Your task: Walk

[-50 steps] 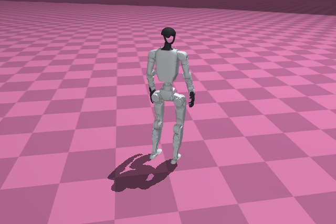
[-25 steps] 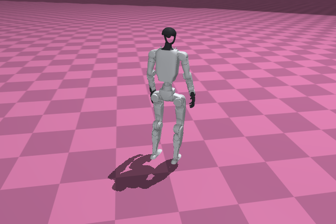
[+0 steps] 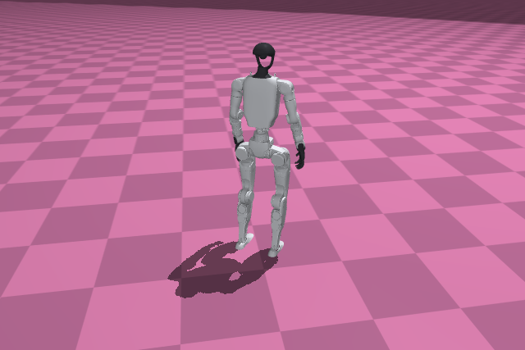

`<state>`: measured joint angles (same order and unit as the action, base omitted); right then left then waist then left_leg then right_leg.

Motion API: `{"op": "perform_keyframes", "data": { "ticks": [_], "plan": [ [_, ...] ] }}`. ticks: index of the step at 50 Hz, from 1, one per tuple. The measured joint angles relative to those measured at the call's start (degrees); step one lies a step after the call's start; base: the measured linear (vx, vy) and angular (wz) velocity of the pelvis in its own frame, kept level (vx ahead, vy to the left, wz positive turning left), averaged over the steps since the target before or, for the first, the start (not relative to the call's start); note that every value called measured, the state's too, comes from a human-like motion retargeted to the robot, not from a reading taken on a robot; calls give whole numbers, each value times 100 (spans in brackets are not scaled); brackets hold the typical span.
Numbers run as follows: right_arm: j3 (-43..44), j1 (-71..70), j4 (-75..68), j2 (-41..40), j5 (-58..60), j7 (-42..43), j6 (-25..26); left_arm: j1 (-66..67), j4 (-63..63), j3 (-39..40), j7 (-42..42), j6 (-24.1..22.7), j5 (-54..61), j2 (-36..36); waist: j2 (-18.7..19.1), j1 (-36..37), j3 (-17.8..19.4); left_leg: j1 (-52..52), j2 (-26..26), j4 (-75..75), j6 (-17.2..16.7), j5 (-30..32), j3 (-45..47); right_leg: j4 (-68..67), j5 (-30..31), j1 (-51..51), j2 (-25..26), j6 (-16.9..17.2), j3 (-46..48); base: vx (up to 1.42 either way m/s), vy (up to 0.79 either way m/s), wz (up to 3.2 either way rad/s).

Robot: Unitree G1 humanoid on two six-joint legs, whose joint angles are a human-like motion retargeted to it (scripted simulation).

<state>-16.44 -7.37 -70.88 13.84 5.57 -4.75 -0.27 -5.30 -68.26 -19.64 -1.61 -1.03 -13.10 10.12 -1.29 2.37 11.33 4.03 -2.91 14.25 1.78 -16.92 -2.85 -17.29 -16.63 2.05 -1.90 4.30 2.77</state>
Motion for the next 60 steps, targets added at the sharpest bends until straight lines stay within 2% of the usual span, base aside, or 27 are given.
{"op": "perform_keyframes", "data": {
  "ticks": [25,33,37,39,42,45,50,55,60],
  "plan": [
    [-259,259,129,-73,85,-303,7,76,48,-175,-41,-20,-168,94,-53,85,80,62,-73,27,26,-144,-256,-407,-295,-43,-61,-97,124,2,0,3],
    [-287,-159,523,-169,85,-319,-31,96,59,-117,22,-5,-203,169,-91,68,106,38,-111,350,26,-360,-375,-902,-548,-128,-68,-163,114,10,-5,9],
    [-303,-203,619,-151,123,-273,-46,-19,102,3,91,20,-177,145,-67,88,170,-126,-119,1046,-45,-527,-454,-1149,-651,-62,-8,-229,86,16,-6,6],
    [-310,-214,658,-141,153,-241,-44,-36,117,76,138,20,-154,116,-8,145,231,-375,-101,1738,-211,-404,-538,-1247,-693,33,79,-277,51,22,-4,1],
    [-294,-236,691,-109,193,-191,-34,26,123,174,190,-2,-133,79,106,290,353,-966,-85,3107,-439,-267,-525,-1364,-777,222,242,-346,-32,29,-1,2],
    [-222,-248,700,-76,206,-108,-31,144,101,258,206,-4,-98,47,172,495,456,-1673,-120,4265,-513,-313,-396,-1394,-741,415,363,-339,-209,38,1,3],
    [-52,-136,759,-113,20,58,-53,377,-118,309,151,11,35,-15,72,812,485,-2624,-285,4464,-433,-128,-91,-1427,7,660,343,40,-838,47,1,2],
    [2,-26,976,-147,-183,95,-73,618,-406,358,42,73,159,-59,-114,936,475,-2947,-558,2981,-336,229,-75,-2070,680,596,284,668,-1268,52,0,-9],
    [19,-128,1233,-129,-317,16,-89,756,-528,403,-32,123,137,-9,-249,805,478,-2827,-737,1631,-238,643,-391,-3164,967,244,210,1048,-1368,46,-1,-16]
  ]
}}
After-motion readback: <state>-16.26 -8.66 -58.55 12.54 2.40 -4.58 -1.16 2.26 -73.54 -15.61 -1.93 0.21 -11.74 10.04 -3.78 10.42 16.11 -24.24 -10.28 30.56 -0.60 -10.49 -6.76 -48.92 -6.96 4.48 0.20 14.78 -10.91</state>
